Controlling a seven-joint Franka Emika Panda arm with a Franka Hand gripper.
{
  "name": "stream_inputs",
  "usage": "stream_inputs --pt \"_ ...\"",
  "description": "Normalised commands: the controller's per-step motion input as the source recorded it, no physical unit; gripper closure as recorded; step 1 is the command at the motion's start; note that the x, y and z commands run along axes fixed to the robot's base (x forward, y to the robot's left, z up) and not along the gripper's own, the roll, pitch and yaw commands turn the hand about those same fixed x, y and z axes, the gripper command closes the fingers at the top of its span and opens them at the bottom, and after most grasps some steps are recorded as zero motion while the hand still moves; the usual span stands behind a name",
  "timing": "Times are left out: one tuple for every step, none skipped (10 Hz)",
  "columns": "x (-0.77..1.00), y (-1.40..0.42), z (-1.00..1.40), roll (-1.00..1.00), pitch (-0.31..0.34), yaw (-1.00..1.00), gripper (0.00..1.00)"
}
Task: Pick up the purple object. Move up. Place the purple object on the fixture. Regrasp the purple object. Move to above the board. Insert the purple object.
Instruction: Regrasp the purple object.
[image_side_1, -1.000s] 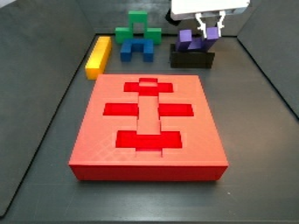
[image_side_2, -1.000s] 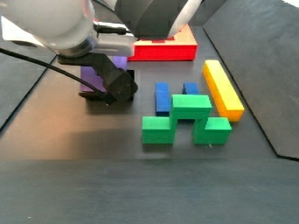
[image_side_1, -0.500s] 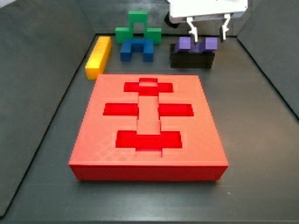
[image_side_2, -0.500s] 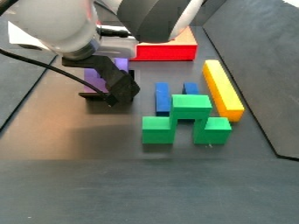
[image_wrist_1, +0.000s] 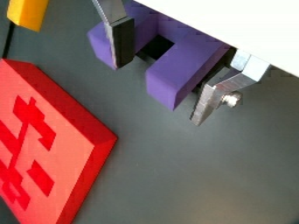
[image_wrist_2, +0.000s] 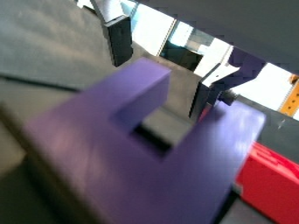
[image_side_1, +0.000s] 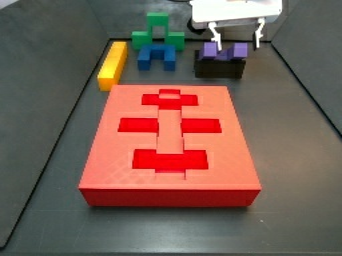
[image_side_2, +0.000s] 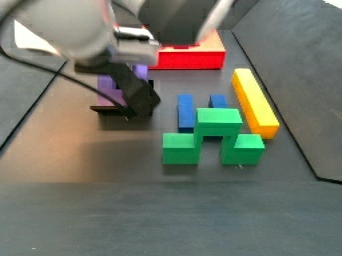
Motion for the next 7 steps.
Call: stream_inputs --pt "0.17 -0.28 0.83 0.24 -0.083 0.0 0.0" --pt "0.31 -0.29 0.83 0.25 -0.017 0.01 0.0" --pt "0.27 -0.23 0.84 0.32 -0.009 0.06 0.0" --pt "0.14 -0.21 0.82 0.47 -0.031 0.08 0.0" --pt "0.05 -0.4 0.63 1.0 -0.031 0.0 0.0" --pt "0.0 -0.39 0.05 1.0 -0.063 0.0 0.0" --pt "0.0 -0.38 0.04 1.0 -0.129 0.0 0.0"
